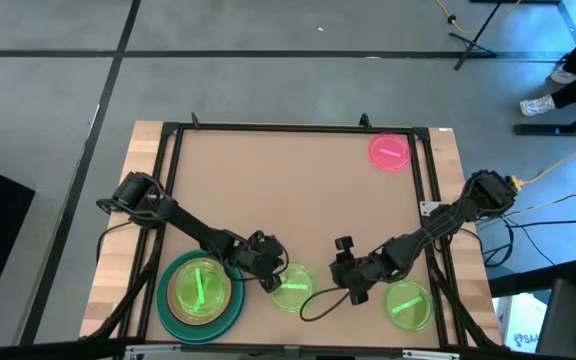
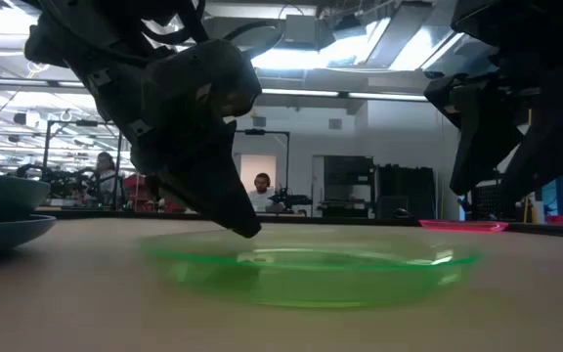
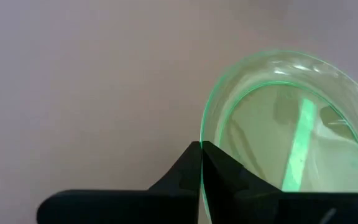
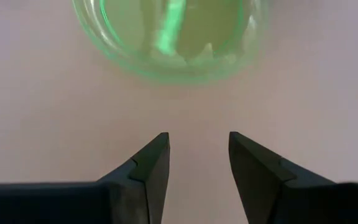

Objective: Stack plastic plates
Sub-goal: Stack the light green plate on top of the light green plate

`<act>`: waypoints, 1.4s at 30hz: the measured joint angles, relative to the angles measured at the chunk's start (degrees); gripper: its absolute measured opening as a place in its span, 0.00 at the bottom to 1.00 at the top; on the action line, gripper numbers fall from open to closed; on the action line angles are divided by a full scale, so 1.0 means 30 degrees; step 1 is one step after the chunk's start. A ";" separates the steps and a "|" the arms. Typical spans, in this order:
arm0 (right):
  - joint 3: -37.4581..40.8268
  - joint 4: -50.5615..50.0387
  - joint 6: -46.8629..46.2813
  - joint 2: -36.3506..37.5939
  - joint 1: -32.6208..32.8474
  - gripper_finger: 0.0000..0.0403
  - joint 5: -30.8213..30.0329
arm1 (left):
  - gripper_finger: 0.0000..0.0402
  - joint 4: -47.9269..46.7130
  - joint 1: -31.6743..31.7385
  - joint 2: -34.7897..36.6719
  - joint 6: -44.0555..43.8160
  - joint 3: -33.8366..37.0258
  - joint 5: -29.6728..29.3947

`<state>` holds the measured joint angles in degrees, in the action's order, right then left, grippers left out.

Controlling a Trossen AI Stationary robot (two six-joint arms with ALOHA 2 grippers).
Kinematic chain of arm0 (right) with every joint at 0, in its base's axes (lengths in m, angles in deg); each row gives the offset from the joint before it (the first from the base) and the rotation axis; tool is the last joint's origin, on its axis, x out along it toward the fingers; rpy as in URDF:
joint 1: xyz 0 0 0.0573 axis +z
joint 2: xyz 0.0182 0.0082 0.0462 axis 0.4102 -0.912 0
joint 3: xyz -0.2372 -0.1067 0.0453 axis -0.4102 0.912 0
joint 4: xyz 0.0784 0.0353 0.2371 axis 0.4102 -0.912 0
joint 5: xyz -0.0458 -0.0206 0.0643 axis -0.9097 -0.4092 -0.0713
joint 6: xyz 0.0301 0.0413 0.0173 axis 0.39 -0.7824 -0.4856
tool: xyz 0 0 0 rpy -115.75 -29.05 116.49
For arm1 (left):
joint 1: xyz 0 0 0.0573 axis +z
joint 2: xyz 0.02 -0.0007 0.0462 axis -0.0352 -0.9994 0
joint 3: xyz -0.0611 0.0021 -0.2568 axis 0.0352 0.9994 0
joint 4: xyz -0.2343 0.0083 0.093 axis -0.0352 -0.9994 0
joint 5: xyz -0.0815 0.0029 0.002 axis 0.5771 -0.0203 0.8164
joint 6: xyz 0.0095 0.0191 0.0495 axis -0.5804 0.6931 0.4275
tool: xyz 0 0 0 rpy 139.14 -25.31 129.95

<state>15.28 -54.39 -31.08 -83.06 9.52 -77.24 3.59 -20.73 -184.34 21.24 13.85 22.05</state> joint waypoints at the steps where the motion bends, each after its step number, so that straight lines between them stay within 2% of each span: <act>1: 0.0000 -0.0005 0.0013 0.0000 0.0004 0.39 -0.0302 | 0.01 -0.0006 0.0000 0.0000 0.0072 0.0000 -0.0168; 5: 0.0000 -0.0043 -0.0051 0.0000 0.0000 0.39 -0.1148 | 0.01 -0.0199 0.0007 0.0424 0.0451 0.0000 -0.0508; 9: 0.0000 -0.0979 -0.0599 0.0000 0.0075 0.39 -0.0899 | 0.01 -0.1152 -0.0148 0.1782 0.1083 0.0000 -0.0627; 24: 0.0000 -0.1499 -0.1228 0.0015 0.0131 0.39 -0.1338 | 0.00 -0.8551 -0.2736 1.0001 0.0590 0.0000 -0.1986; 29: 0.0000 -0.1367 -0.1222 0.0015 0.0131 0.39 -0.1355 | 0.00 -1.2400 -0.4449 1.1760 -0.1689 -0.0007 -0.1905; 36: 0.0000 -0.1200 -0.1091 0.0015 0.0131 0.39 -0.1381 | 0.00 -1.8546 -0.7273 1.2422 -0.7207 0.0000 -0.1937; 42: 0.0000 -0.1200 -0.1079 0.0015 0.0131 0.39 -0.1381 | 0.00 -2.0245 -0.9360 1.2279 -0.9160 0.0019 -0.1958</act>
<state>15.28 -57.99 -34.32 -83.02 9.91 -81.38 -57.14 -48.80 -147.51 -6.24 13.91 16.17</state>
